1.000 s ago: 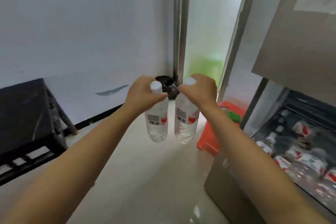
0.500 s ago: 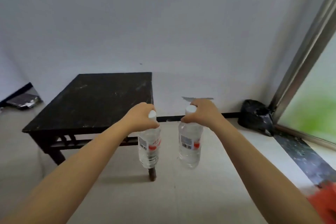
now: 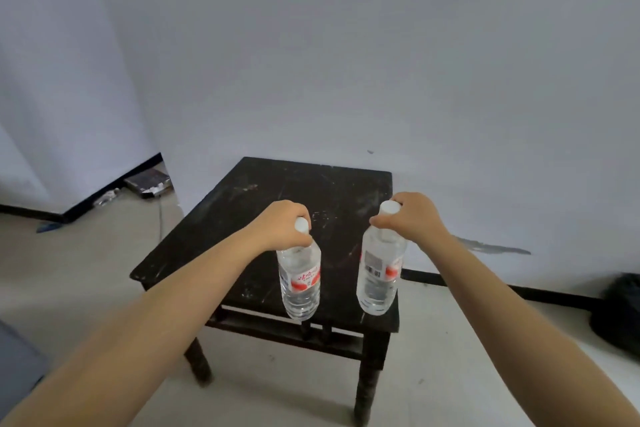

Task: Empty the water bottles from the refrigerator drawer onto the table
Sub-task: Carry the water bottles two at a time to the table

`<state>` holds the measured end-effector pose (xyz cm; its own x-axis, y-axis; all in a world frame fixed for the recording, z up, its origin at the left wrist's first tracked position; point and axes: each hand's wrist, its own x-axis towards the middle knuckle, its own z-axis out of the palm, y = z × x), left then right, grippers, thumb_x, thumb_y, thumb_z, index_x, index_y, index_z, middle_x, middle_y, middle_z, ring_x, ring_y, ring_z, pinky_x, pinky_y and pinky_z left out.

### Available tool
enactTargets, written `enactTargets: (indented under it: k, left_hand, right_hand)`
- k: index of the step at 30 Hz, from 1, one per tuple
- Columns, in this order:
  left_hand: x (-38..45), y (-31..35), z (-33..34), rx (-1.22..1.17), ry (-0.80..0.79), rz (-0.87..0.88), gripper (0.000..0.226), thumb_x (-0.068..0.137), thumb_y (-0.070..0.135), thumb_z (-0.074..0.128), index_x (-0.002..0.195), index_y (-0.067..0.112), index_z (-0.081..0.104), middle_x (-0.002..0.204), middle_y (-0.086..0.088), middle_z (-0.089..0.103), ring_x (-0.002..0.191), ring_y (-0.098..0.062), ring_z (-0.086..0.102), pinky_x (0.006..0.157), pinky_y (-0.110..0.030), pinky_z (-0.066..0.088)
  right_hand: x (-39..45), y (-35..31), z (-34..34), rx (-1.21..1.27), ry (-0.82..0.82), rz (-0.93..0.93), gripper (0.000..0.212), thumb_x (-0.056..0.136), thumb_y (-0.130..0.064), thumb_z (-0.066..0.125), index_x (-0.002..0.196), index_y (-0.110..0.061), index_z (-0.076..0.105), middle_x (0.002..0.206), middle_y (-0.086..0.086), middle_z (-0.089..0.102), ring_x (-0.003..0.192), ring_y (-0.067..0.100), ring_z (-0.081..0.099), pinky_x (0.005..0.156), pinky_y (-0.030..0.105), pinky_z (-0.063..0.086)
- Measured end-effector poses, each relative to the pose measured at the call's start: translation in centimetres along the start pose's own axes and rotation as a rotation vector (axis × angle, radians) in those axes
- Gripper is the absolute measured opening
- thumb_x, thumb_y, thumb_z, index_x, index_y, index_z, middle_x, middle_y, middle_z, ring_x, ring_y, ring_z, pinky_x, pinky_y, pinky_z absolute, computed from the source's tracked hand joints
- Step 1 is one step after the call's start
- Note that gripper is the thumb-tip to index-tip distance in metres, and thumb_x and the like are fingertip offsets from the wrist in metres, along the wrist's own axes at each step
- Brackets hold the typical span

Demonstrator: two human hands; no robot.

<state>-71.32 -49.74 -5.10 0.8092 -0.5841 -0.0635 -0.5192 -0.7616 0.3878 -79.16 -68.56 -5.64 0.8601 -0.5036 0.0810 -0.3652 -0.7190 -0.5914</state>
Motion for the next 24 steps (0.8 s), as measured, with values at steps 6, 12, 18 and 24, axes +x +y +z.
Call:
enactTargets:
  k: [6,12,18,24]
  left_hand:
    - [9.8,-7.4,-3.8,0.013,-0.009,0.072,0.029,0.084,0.020,0.066,0.110,0.010,0.064,0.119,-0.007,0.062,0.105,-0.018,0.056,0.085,-0.022,0.044]
    - [20.6,-9.3,-6.7,0.010,-0.077,0.185,0.030,0.083,0.018,0.066,0.111,0.007,0.064,0.119,-0.010,0.061,0.110,-0.023,0.057,0.082,-0.023,0.042]
    - [32.3,-9.1,-6.6,-0.051,-0.050,0.221,0.035,0.082,0.017,0.067,0.115,0.005,0.061,0.121,-0.011,0.060,0.100,-0.019,0.054,0.080,-0.023,0.041]
    - [44.0,-7.4,-4.8,-0.085,-0.036,0.194,0.035,0.082,0.012,0.067,0.115,0.006,0.061,0.121,-0.009,0.061,0.112,-0.022,0.055,0.083,-0.022,0.040]
  right_hand:
    - [8.8,-3.5,5.6,0.035,0.052,0.142,0.047,0.076,-0.039,0.072,0.110,-0.008,0.060,0.103,0.009,0.063,0.084,0.018,0.056,0.080,0.029,0.054]
    - [16.9,-4.8,7.7,0.019,0.079,0.235,0.041,0.078,-0.033,0.071,0.107,-0.006,0.061,0.101,0.011,0.065,0.081,0.018,0.057,0.080,0.029,0.054]
    - [27.7,-3.7,7.9,0.006,0.124,0.300,0.038,0.079,-0.035,0.070,0.102,-0.006,0.062,0.091,0.007,0.059,0.075,0.019,0.058,0.067,0.024,0.050]
    - [39.6,-0.1,8.4,0.039,0.123,0.309,0.031,0.074,-0.027,0.072,0.091,-0.003,0.063,0.081,0.005,0.058,0.075,0.026,0.063,0.062,0.026,0.048]
